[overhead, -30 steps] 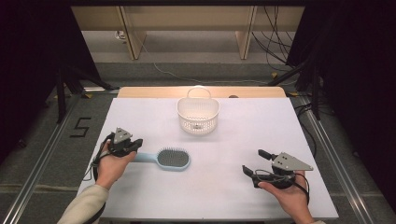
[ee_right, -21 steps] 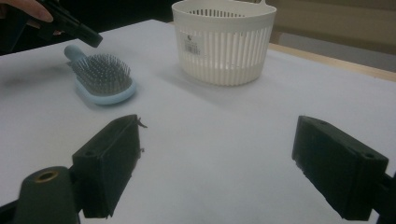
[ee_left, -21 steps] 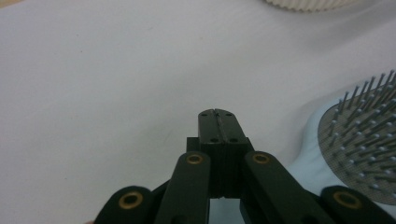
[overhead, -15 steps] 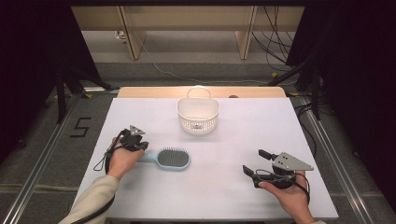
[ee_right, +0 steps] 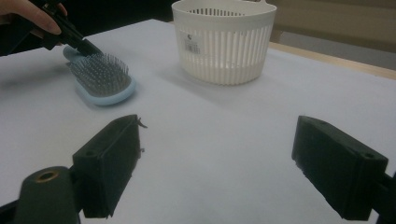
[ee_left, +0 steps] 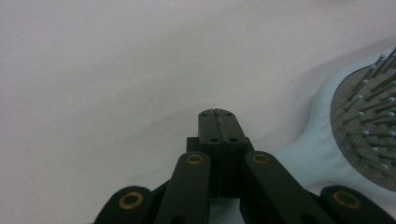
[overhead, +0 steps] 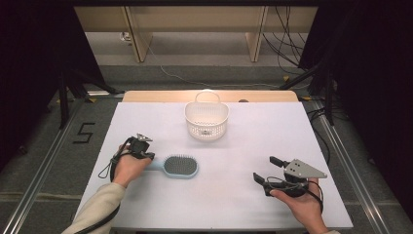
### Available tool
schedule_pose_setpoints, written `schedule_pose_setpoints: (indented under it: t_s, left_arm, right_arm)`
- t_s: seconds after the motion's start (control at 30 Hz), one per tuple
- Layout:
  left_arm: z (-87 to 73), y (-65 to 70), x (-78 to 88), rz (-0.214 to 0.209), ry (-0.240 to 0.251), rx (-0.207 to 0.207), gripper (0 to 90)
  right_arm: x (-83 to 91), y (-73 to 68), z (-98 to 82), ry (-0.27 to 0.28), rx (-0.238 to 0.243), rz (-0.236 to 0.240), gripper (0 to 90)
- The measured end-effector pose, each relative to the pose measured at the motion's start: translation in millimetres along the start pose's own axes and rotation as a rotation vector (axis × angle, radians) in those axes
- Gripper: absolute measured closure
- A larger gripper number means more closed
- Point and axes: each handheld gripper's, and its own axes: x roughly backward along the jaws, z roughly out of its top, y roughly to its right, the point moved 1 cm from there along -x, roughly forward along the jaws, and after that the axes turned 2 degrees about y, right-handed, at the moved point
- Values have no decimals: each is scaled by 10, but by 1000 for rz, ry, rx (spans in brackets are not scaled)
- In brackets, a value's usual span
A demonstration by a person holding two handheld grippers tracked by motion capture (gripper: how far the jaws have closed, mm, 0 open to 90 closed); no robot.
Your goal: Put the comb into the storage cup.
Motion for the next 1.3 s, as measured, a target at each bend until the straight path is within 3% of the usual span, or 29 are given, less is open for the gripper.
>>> schedule_pose_setpoints:
  t_s: [0.47,0.77,1.3]
  left_arm:
    - [-87,62,77,-14,-85,-21,900]
    - [-217,183,200,-33,-125,-54,900]
    - [-408,404,358,-48,-144,-90,899]
  right_arm:
    - [10,8,0,4,-4,-4,163]
    - [17,20,-1,7,-10,-10,164]
    - [22,20,-1,5,-11,-15,168]
